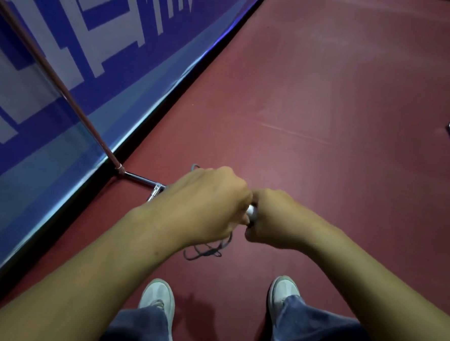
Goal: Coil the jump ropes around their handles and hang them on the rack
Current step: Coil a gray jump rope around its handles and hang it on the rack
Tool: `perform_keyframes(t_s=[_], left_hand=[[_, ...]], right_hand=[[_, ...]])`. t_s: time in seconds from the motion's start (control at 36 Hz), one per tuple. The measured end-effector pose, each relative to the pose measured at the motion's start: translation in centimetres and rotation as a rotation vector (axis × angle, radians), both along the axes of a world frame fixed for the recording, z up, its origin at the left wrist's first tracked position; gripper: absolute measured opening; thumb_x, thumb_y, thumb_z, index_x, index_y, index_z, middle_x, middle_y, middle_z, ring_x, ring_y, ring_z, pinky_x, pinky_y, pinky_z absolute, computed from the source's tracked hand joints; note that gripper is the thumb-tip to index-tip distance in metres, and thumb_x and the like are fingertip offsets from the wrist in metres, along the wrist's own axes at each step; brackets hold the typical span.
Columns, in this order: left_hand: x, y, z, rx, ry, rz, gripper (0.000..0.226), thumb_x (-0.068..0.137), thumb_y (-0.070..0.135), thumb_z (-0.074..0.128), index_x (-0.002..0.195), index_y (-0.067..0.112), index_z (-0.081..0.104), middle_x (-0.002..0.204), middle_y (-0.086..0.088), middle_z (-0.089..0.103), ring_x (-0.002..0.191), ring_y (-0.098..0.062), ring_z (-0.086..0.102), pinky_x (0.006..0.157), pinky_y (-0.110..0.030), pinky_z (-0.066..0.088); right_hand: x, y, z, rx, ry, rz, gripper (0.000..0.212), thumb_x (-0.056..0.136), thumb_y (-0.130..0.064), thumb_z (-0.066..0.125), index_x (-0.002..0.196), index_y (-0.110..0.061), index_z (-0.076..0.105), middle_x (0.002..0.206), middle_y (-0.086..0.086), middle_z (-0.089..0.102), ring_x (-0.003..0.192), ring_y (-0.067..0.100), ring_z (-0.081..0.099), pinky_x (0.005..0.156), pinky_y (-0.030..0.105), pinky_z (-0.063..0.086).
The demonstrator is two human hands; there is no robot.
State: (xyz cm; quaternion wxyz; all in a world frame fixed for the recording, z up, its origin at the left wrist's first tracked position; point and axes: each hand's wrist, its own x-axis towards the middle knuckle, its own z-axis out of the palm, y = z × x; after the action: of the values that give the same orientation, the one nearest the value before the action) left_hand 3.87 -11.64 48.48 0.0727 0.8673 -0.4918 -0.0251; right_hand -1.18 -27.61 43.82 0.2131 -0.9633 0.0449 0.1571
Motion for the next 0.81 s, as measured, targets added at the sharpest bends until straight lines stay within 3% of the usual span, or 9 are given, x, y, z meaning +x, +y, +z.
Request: perform_keyframes(t_s=[0.14, 0.25, 0.31, 0.39, 0.47, 0.56, 0.67, 0.72, 0.81], left_hand=[[2.5, 1.0, -0.1, -0.211, 0.064, 0.052, 0.042, 0.067, 0.063, 0.080, 0.072, 0.023, 0.069, 0.062, 0.005, 0.061, 0.063, -0.022, 0.062, 0.055, -0.033, 0.049], [4.1, 2.0, -0.4, -0.325, 0.244, 0.092, 0.063, 0.049, 0.084, 0.070, 0.060, 0.022, 0.067, 0.050, 0.009, 0.058, 0.049, -0.011, 0.056, 0.047, -0.034, 0.048], [4.2, 2.0, -0.6, -0.370, 0.338, 0.108, 0.061, 0.048, 0.078, 0.077, 0.057, 0.019, 0.066, 0.048, 0.004, 0.057, 0.046, -0.012, 0.051, 0.046, -0.034, 0.044], [4.3, 1.6, -1.2, -0.431, 0.521, 0.155, 0.050, 0.062, 0.053, 0.090, 0.059, 0.009, 0.067, 0.050, -0.007, 0.054, 0.049, -0.009, 0.040, 0.047, -0.028, 0.035], [4.7, 1.8, -3.0, -0.437, 0.747, 0.154, 0.028, 0.085, 0.019, 0.075, 0.069, -0.002, 0.063, 0.062, -0.008, 0.053, 0.059, -0.012, 0.044, 0.054, -0.032, 0.032], [3.6, 1.3, -3.7, -0.404, 0.809, 0.222, 0.019, 0.087, 0.027, 0.060, 0.073, 0.014, 0.062, 0.067, -0.004, 0.057, 0.061, -0.014, 0.049, 0.057, -0.034, 0.037], [1.7, -0.2, -4.1, -0.371, 0.978, 0.220, 0.060, 0.109, 0.041, 0.038, 0.059, 0.018, 0.064, 0.053, -0.005, 0.055, 0.048, -0.016, 0.043, 0.051, -0.027, 0.033], [1.6, -0.5, -4.6, -0.362, 0.998, 0.235, 0.057, 0.108, 0.048, 0.038, 0.068, 0.018, 0.065, 0.053, 0.000, 0.055, 0.048, -0.014, 0.043, 0.053, -0.027, 0.035], [1.3, -1.2, -4.8, -0.299, 0.954, 0.246, 0.038, 0.106, 0.034, 0.045, 0.080, 0.019, 0.067, 0.054, 0.007, 0.056, 0.050, -0.010, 0.045, 0.057, -0.030, 0.039]], right_hand=[[-0.6, 1.0, 0.7, 0.014, 0.014, 0.142, 0.025, 0.070, -0.033, 0.076, 0.083, -0.023, 0.057, 0.074, -0.003, 0.066, 0.071, 0.023, 0.063, 0.063, 0.043, 0.057], [-1.7, 1.3, 2.6, 0.112, 0.005, 0.196, 0.036, 0.074, -0.035, 0.081, 0.067, -0.024, 0.048, 0.055, -0.007, 0.052, 0.050, 0.012, 0.047, 0.054, 0.035, 0.044], [-2.3, 1.4, 3.5, 0.216, 0.014, 0.200, 0.039, 0.074, -0.035, 0.084, 0.066, -0.022, 0.048, 0.051, -0.008, 0.047, 0.047, 0.011, 0.041, 0.049, 0.028, 0.037], [-2.4, 0.9, 4.5, 0.437, -0.006, 0.142, 0.030, 0.078, -0.020, 0.083, 0.068, -0.018, 0.055, 0.051, -0.011, 0.044, 0.047, 0.005, 0.036, 0.047, 0.023, 0.032], [-1.8, -0.2, 5.0, 0.538, -0.094, 0.043, 0.021, 0.081, -0.011, 0.079, 0.076, -0.009, 0.059, 0.055, -0.008, 0.044, 0.047, 0.007, 0.038, 0.047, 0.025, 0.033], [-1.3, -0.7, 4.5, 0.609, -0.139, -0.075, 0.015, 0.084, -0.010, 0.076, 0.090, -0.005, 0.063, 0.050, -0.006, 0.051, 0.039, 0.006, 0.043, 0.042, 0.021, 0.036], [-0.5, -1.4, 3.8, 0.778, -0.251, -0.316, 0.025, 0.087, -0.009, 0.072, 0.096, -0.012, 0.050, 0.052, 0.000, 0.056, 0.038, 0.014, 0.039, 0.040, 0.023, 0.031], [0.0, -2.2, 3.8, 0.867, -0.283, -0.409, 0.027, 0.092, -0.010, 0.070, 0.106, -0.011, 0.047, 0.057, 0.008, 0.055, 0.044, 0.018, 0.037, 0.043, 0.027, 0.028], [0.6, -3.0, 3.3, 0.806, -0.334, -0.446, 0.024, 0.094, -0.013, 0.068, 0.108, -0.006, 0.049, 0.062, 0.013, 0.052, 0.052, 0.020, 0.036, 0.044, 0.030, 0.027]])
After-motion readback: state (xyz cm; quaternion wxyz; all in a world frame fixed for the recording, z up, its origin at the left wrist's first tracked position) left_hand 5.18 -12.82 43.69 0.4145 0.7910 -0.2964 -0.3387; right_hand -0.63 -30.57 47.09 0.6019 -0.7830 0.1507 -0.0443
